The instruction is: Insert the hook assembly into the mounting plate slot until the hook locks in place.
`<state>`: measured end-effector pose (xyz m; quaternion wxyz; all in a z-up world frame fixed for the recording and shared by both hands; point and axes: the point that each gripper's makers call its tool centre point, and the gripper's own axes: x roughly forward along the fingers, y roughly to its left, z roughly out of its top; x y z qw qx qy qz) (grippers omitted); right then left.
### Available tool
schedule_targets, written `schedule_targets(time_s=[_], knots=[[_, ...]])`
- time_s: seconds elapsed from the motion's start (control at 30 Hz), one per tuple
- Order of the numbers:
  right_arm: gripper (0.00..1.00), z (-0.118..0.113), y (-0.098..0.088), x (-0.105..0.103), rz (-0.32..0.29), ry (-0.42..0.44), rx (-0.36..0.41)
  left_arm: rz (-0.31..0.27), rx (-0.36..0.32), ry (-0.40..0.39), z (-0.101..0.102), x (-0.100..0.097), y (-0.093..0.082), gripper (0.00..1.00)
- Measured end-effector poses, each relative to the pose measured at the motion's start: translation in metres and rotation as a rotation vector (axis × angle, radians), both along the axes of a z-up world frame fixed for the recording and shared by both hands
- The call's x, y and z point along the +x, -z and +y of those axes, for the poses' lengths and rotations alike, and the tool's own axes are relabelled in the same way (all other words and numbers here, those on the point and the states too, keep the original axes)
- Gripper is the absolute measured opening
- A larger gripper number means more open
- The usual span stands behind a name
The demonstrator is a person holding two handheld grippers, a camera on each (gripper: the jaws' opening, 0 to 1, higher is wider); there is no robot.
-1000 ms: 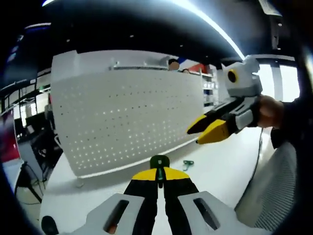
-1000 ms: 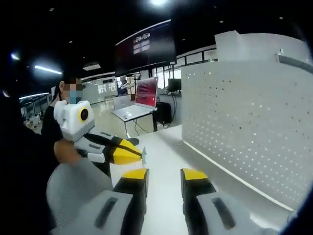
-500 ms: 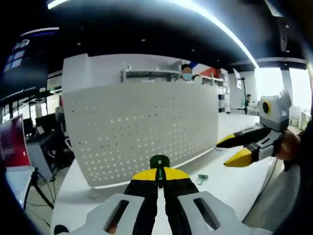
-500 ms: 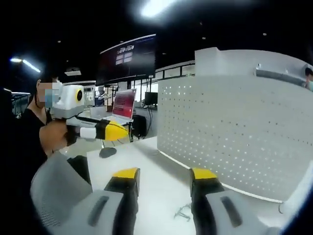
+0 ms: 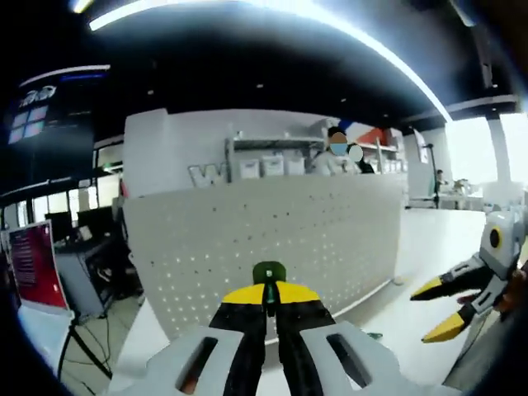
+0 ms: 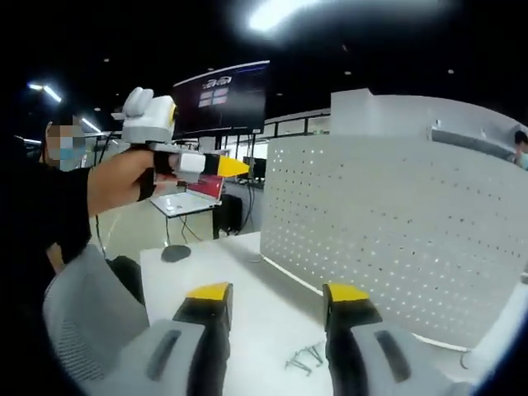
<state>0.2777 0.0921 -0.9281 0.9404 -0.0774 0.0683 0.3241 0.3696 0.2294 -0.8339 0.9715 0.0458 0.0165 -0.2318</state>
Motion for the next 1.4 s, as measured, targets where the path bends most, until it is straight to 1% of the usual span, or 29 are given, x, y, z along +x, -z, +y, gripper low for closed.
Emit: schedule_targets(time_s=[0.3, 0.37, 0.47, 0.5, 0.63, 0.8, 0.97, 1.23, 1.4], knots=[[0.43, -0.006, 0.0, 0.003, 0.001, 0.017, 0.004, -0.034, -0.03, -0.042, -0.003, 0.035, -0.016, 0.03], [0.44, -0.008, 0.0, 0.004, -0.002, 0.024, 0.001, -0.057, -0.045, -0.06, -0.003, 0.045, -0.022, 0.02], [0.45, -0.011, 0.0, 0.006, -0.006, 0.037, -0.003, -0.092, -0.046, -0.091, -0.002, 0.062, -0.031, 0.02], [0.45, -0.012, 0.0, 0.007, -0.006, 0.041, -0.003, -0.093, -0.049, -0.096, -0.002, 0.069, -0.033, 0.02], [0.45, -0.017, 0.001, 0.009, -0.004, 0.055, -0.004, -0.104, -0.042, -0.125, -0.001, 0.09, -0.036, 0.02], [0.45, -0.021, 0.005, 0.013, 0.006, 0.066, -0.006, -0.111, -0.04, -0.156, 0.001, 0.111, -0.037, 0.02], [0.45, -0.02, 0.008, 0.014, 0.015, 0.065, -0.014, -0.106, -0.055, -0.183, 0.006, 0.127, -0.033, 0.02], [0.45, -0.017, 0.014, 0.014, 0.032, 0.057, -0.025, -0.104, -0.066, -0.205, 0.014, 0.141, -0.032, 0.02], [0.45, -0.017, 0.017, 0.014, 0.046, 0.054, -0.026, -0.118, -0.039, -0.217, 0.018, 0.151, -0.034, 0.02]])
